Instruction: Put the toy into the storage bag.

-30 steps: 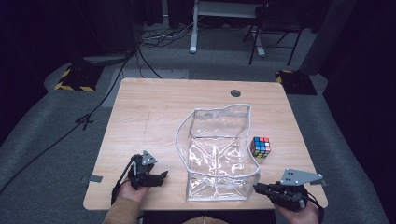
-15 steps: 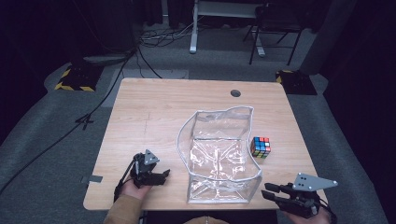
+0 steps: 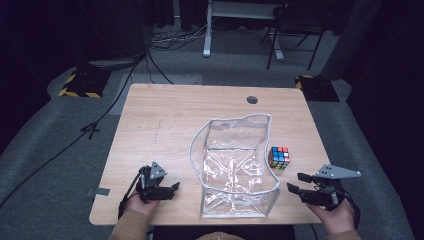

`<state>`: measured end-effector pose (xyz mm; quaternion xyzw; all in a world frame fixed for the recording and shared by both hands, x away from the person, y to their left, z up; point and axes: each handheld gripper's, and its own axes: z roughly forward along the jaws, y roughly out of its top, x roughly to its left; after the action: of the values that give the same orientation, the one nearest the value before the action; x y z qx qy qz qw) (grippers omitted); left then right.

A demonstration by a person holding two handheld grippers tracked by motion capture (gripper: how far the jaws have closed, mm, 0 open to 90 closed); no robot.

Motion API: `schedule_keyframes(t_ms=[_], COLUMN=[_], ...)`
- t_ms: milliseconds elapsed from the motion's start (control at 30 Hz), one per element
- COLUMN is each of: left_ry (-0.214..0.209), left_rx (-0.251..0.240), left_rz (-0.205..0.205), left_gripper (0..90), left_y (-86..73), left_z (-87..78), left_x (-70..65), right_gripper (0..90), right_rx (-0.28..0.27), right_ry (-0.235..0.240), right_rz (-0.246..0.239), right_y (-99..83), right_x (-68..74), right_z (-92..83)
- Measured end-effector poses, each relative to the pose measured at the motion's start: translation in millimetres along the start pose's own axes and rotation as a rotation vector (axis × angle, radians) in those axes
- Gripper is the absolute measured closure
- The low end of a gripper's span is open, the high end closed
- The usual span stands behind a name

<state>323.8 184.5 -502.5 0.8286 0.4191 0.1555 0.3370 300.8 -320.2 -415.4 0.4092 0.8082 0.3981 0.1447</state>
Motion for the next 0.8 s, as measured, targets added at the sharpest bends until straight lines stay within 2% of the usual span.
schedule_keyframes(t_ms=[67, 167, 233, 367, 467, 533, 667, 733, 800], left_ry=[-0.001, -0.001, -0.001, 0.005, 0.014, 0.014, 0.014, 0.014, 0.014], left_rx=[0.000, 0.000, 0.000, 0.004, -0.001, -0.002, -0.001, -0.001, -0.002], left_rz=[-0.002, -0.001, 0.000, 0.001, -0.001, -0.001, -0.001, -0.001, -0.001], left_gripper=[19.9, 19.8, 19.7, 19.7, 19.7, 19.7, 19.7, 19.7, 19.7], left_y=[-0.2, -0.2, -0.3, -0.4, -1.1, -1.2, -1.1, -1.1, -1.1], left_z=[-0.3, -0.3, -0.2, -1.2, -1.6, -1.6, -1.7, -1.7, -1.6], left_x=[0.1, 0.1, 0.1, -0.4, -1.6, -1.7, -1.6, -1.6, -1.6], right_gripper=[33.8, 32.5, 29.6, 22.3, 20.3, 20.3, 17.6, 17.3, 17.1], right_rx=[-0.004, -0.011, 0.007, 0.021, 0.015, 0.023, 0.045, 0.072, 0.091], right_ry=[-0.030, -0.035, -0.055, -0.119, -0.119, -0.116, -0.160, -0.194, -0.203], right_rz=[0.013, 0.035, 0.040, 0.053, 0.093, 0.101, 0.110, 0.136, 0.168], right_y=[4.0, 9.4, 12.3, 17.2, 21.3, 23.7, 28.5, 30.4, 31.3], right_x=[-6.3, -11.8, -14.1, -18.9, -23.7, -25.4, -27.1, -29.2, -33.3], right_z=[5.5, 16.3, 25.5, 44.5, 58.9, 67.1, 82.6, 90.2, 96.5])
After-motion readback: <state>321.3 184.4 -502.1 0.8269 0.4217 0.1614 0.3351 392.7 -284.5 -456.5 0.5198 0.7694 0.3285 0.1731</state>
